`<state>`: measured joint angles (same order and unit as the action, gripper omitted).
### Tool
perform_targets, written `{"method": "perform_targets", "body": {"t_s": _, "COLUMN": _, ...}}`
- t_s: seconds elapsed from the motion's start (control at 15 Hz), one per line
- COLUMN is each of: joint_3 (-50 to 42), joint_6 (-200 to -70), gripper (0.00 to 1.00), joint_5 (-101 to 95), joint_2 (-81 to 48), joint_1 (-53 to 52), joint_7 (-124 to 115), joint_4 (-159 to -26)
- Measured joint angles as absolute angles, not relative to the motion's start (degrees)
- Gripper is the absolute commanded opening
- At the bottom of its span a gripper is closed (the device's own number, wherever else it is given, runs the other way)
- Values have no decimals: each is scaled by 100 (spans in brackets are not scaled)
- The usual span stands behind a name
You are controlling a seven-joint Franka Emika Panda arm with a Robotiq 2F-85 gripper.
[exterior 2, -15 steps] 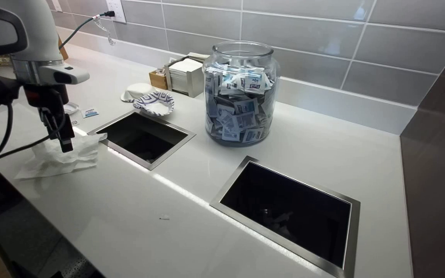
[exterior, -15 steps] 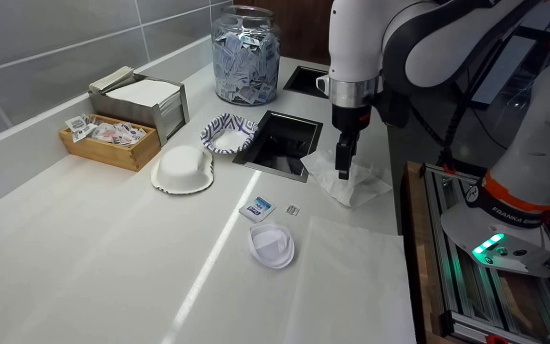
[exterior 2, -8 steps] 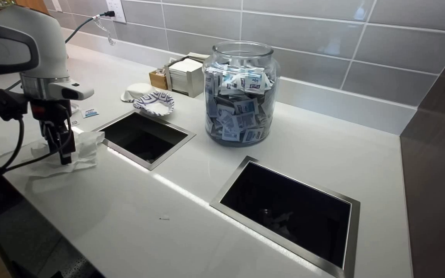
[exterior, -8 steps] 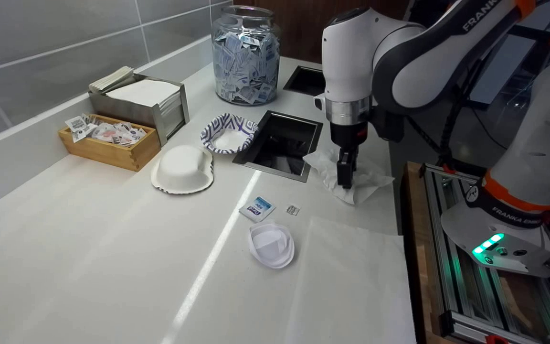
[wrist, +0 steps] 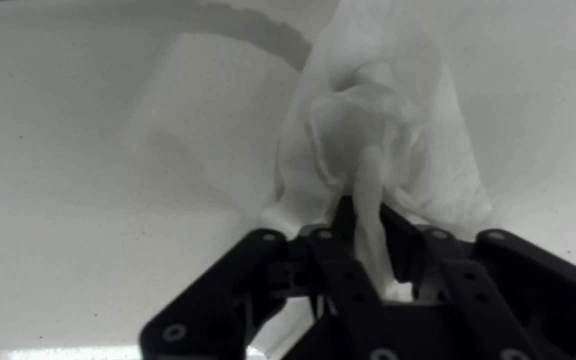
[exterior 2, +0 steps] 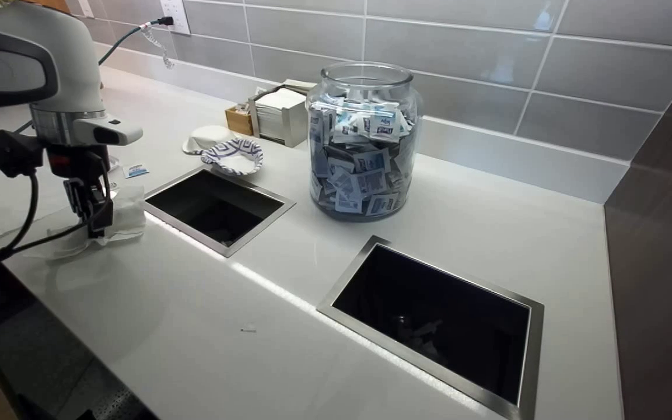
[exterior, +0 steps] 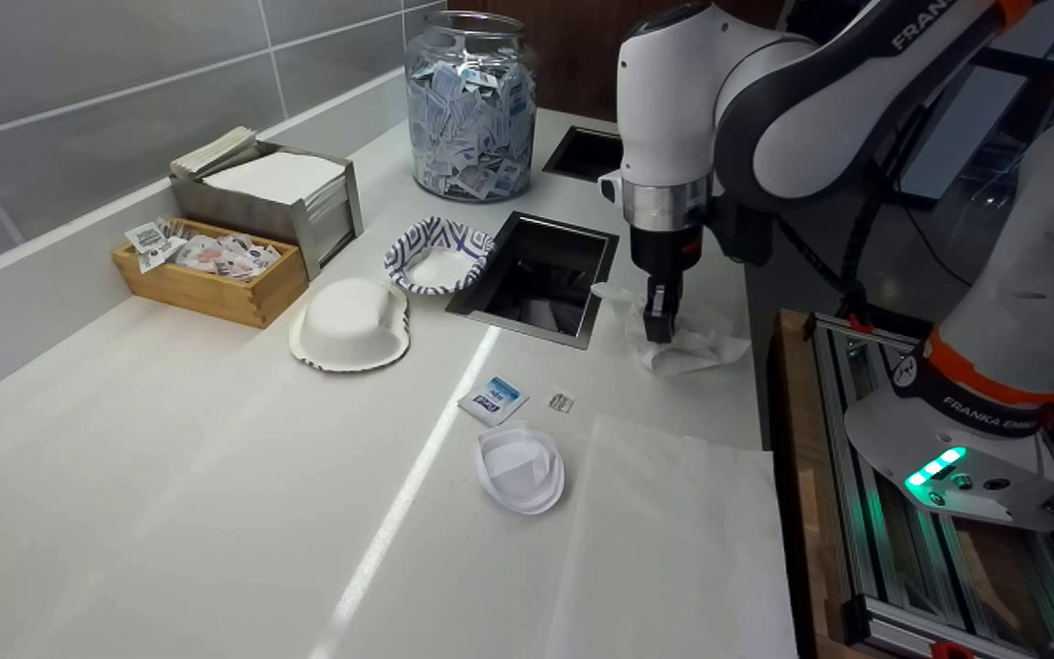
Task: Pick up the paper towel and place it in the first open slot
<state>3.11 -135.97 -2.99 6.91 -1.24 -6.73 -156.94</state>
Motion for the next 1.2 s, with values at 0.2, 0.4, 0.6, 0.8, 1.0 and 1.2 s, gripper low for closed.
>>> {"method": "perform_targets", "body": {"t_s": 0.2, "joint_3": 309, "joint_6": -13599, "gripper": 0, "joint_5": -585, "joint_2": 981, "joint_1": -50, "joint_7": -817, "joint_4": -15694}}
{"method": "perform_targets", "body": {"t_s": 0.4, "joint_3": 290, "joint_6": -13682, "gripper": 0, "joint_5": -1103, "joint_2": 1411, "joint_1": 133, "joint_7": -960, "joint_4": -15679}}
{"method": "perform_targets", "body": {"t_s": 0.6, "joint_3": 266, "joint_6": -14028, "gripper": 0, "joint_5": -1530, "joint_2": 1787, "joint_1": 380, "joint_7": -980, "joint_4": -15634}}
{"method": "perform_targets", "body": {"t_s": 0.8, "joint_3": 224, "joint_6": -14508, "gripper": 0, "joint_5": -1596, "joint_2": 1891, "joint_1": 531, "joint_7": -967, "joint_4": -15578}}
{"method": "perform_targets", "body": {"t_s": 1.0, "joint_3": 176, "joint_6": -14976, "gripper": 4, "joint_5": -1593, "joint_2": 1827, "joint_1": 577, "joint_7": -964, "joint_4": -15555}}
{"method": "perform_targets", "body": {"t_s": 1.2, "joint_3": 170, "joint_6": -15313, "gripper": 32, "joint_5": -1593, "joint_2": 1689, "joint_1": 628, "joint_7": -964, "joint_4": -15525}}
